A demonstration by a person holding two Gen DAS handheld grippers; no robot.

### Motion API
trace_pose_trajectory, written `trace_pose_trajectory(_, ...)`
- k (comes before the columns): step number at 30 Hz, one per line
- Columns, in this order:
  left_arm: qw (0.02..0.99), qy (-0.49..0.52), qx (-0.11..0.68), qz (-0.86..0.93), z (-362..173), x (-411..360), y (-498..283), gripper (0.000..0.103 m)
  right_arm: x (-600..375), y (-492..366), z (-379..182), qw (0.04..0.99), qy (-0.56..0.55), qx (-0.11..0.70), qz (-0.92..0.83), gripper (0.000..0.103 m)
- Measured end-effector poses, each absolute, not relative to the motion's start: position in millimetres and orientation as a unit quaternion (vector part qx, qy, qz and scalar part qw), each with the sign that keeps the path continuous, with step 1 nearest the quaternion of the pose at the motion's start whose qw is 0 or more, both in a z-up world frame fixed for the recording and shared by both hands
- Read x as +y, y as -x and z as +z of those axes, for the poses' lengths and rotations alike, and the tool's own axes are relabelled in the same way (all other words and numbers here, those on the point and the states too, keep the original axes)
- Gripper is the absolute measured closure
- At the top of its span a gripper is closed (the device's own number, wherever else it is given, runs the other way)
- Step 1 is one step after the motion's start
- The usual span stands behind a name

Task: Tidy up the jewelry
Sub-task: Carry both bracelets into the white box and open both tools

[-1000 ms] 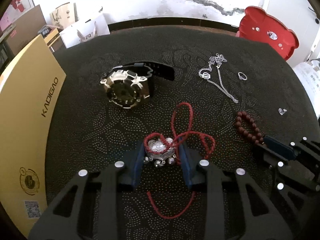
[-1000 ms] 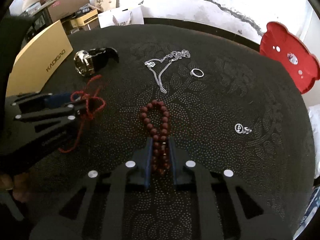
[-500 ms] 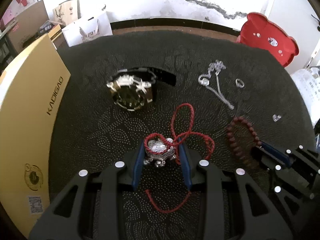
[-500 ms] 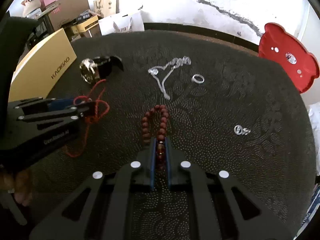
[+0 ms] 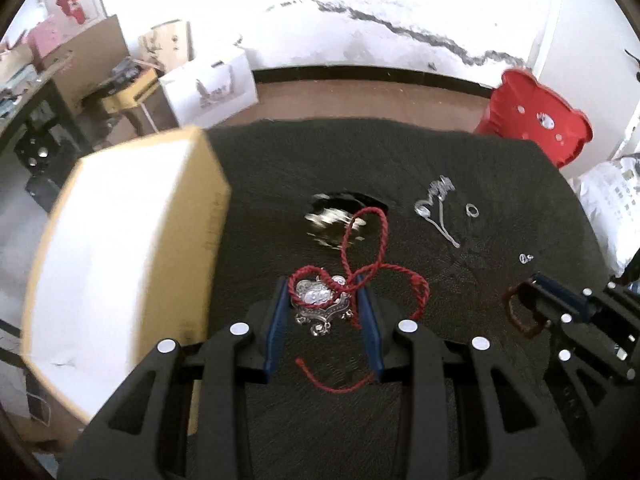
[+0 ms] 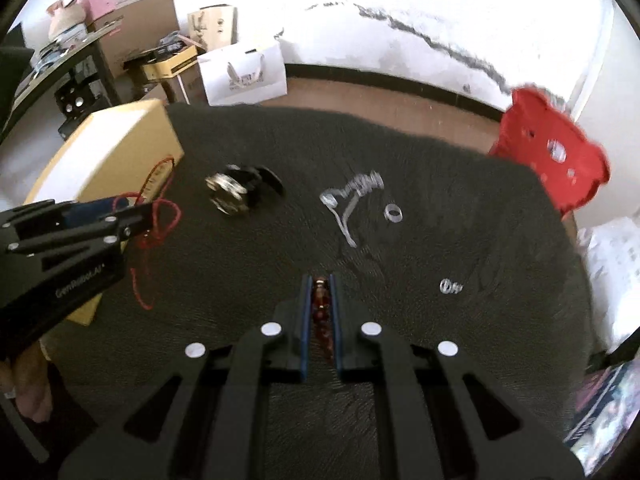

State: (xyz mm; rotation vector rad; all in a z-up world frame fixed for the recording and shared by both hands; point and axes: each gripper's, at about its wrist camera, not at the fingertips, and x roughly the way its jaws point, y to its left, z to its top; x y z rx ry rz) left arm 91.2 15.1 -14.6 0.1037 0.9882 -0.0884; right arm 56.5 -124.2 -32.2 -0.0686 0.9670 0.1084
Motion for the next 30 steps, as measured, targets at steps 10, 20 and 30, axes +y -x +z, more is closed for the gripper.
trace_pose_trajectory(10, 0.884, -0.011, 0.467, -0.002, 72, 121, -52, 0.069, -10, -30, 72, 0.893, 0.076, 0.431, 0.105, 0.094)
trace_pose_trajectory(20, 0.886, -0.019, 0.461, 0.056, 100, 243, -49, 0.069, 133, -42, 102, 0.885, 0.104, 0.423, 0.166, 0.094)
trace_pose_trajectory(30, 0.861, -0.005, 0.505, 0.051, 40, 305, -98, 0.069, 204, -94, 50, 0.863, 0.117, 0.466, 0.158, 0.094)
